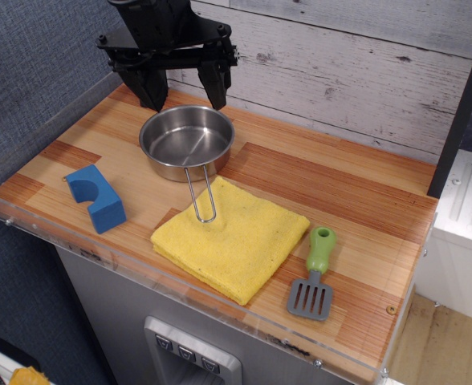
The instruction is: Move the towel to the right of the pot
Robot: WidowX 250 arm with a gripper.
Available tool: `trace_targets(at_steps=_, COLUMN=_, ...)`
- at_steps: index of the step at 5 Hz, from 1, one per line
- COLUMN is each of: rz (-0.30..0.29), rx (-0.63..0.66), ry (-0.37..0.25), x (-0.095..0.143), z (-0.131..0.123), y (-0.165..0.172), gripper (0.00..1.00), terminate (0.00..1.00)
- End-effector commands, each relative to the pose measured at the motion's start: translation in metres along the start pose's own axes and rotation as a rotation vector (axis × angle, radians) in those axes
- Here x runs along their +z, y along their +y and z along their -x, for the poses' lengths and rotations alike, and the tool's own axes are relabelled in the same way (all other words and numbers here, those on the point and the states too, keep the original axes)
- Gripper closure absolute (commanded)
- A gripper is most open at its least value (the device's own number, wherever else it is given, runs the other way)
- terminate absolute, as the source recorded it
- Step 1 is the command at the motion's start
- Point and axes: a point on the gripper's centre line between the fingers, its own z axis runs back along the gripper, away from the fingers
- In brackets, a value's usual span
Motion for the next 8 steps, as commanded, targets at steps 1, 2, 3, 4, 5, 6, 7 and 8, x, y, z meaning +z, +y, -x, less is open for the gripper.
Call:
trace_targets(at_steps=1, rz=0.000, rx=0.000, ry=0.000, x=0.000, z=0.000, y=0.000, gripper=0.00, terminate=0.00)
trace_targets(at_steps=2, rz=-0.017, rx=0.026, ry=-0.010, x=0.014, z=0.025, y=-0.011, gripper=0.00, terminate=0.00)
trace_targets(at_steps=3, rz=-0.007, rx=0.008, ry=0.006, x=0.019, z=0.046, y=-0.024, gripper=0.00, terminate=0.00)
trace_targets(at_steps=4, rz=-0.022, rx=0.005, ry=0.033, x=0.020, z=0.069, y=-0.029, gripper=0.00, terminate=0.00)
trace_targets(at_steps=5, rz=-0.052, rx=0.019, ry=0.057, x=0.010, z=0.090, y=-0.021, gripper=0.00, terminate=0.00)
trace_targets(at_steps=6, rz=-0.110, rx=0.024, ry=0.100, x=-0.012, z=0.095, y=-0.012, gripper=0.00, terminate=0.00)
trace_targets(at_steps=7, rz=-0.139, rx=0.034, ry=0.115, x=-0.029, z=0.095, y=-0.003, gripper=0.00, terminate=0.00)
trace_targets(at_steps=8, rz=-0.157, rx=0.047, ry=0.138, x=-0.046, z=0.093, y=-0.001, gripper=0.00, terminate=0.00)
